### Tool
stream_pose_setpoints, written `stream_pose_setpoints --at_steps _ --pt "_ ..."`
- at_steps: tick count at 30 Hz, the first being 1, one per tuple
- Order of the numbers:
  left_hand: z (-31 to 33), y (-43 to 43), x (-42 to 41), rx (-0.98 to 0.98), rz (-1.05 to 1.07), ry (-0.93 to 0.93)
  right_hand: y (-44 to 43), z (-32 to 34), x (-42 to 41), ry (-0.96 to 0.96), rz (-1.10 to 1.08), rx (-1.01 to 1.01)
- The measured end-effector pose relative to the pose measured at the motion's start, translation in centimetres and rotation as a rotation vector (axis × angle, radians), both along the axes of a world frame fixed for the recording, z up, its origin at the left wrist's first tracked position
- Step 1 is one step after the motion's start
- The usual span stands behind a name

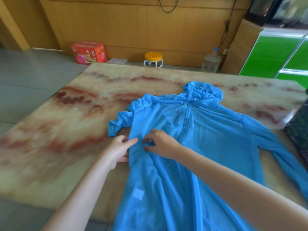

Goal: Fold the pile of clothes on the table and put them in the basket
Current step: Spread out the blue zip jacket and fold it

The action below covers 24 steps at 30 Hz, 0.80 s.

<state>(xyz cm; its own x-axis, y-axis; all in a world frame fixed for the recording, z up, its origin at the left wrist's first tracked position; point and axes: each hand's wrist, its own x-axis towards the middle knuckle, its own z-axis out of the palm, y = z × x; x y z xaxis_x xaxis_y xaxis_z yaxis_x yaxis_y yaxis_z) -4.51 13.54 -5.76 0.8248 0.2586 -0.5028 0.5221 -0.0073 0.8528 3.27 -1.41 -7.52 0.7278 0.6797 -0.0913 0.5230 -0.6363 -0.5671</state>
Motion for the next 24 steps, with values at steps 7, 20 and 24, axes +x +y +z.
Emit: stream_pose_setpoints --at_steps 7,20,24 --pt "-1.2 1.3 -3.9 0.18 -0.01 -0.073 -2.2 0.4 -4.2 0.033 0.104 -0.144" --pt "-3.8 1.2 -5.3 0.679 0.063 -0.12 -18.2 1.6 -7.2 -0.234 -0.862 0.034" --pt "-2.8 -0.6 -5.0 0.767 0.046 -0.12 -25.0 1.0 -7.1 0.011 -1.141 -0.252"
